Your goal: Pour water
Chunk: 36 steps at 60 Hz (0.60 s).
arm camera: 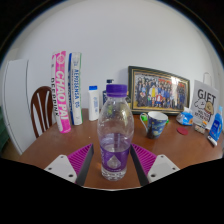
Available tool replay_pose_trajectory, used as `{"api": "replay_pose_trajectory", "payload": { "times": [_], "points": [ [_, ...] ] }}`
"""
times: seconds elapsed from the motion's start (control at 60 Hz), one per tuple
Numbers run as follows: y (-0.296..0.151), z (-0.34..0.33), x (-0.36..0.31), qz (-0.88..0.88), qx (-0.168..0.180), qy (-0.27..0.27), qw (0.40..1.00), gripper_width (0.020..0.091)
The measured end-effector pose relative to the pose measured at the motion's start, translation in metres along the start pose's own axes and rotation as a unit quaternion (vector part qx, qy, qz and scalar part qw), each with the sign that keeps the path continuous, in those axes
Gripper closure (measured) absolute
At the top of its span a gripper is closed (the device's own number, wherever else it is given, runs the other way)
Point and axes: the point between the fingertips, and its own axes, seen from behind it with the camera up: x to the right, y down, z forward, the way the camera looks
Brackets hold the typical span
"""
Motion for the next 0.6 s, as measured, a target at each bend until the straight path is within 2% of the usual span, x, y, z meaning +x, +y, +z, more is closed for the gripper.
{"api": "replay_pose_trajectory", "payload": {
  "times": [0.05,0.133,0.2,0.267,0.3,0.317,0.433,0.45,0.6],
  "points": [
    [0.0,0.01,0.002,0.001,0.007,0.01,1.0,0.0414],
    [-0.004,0.018,0.008,0.0,0.025,0.03,0.999,0.0602],
    [-0.005,0.02,0.008,0.002,0.033,0.03,0.999,0.0631],
    [-0.007,0.02,0.007,-0.005,0.037,0.031,0.999,0.0697],
    [-0.007,0.021,0.007,-0.008,0.036,0.031,0.999,0.0703],
    [-0.007,0.021,0.007,-0.01,0.035,0.03,0.999,0.073],
    [-0.012,0.023,-0.005,-0.012,0.027,0.019,0.999,0.0742],
    [-0.015,0.023,-0.008,-0.01,0.027,0.015,0.999,0.0766],
    [-0.064,0.029,-0.038,0.071,0.044,-0.042,0.996,0.0766]
  ]
}}
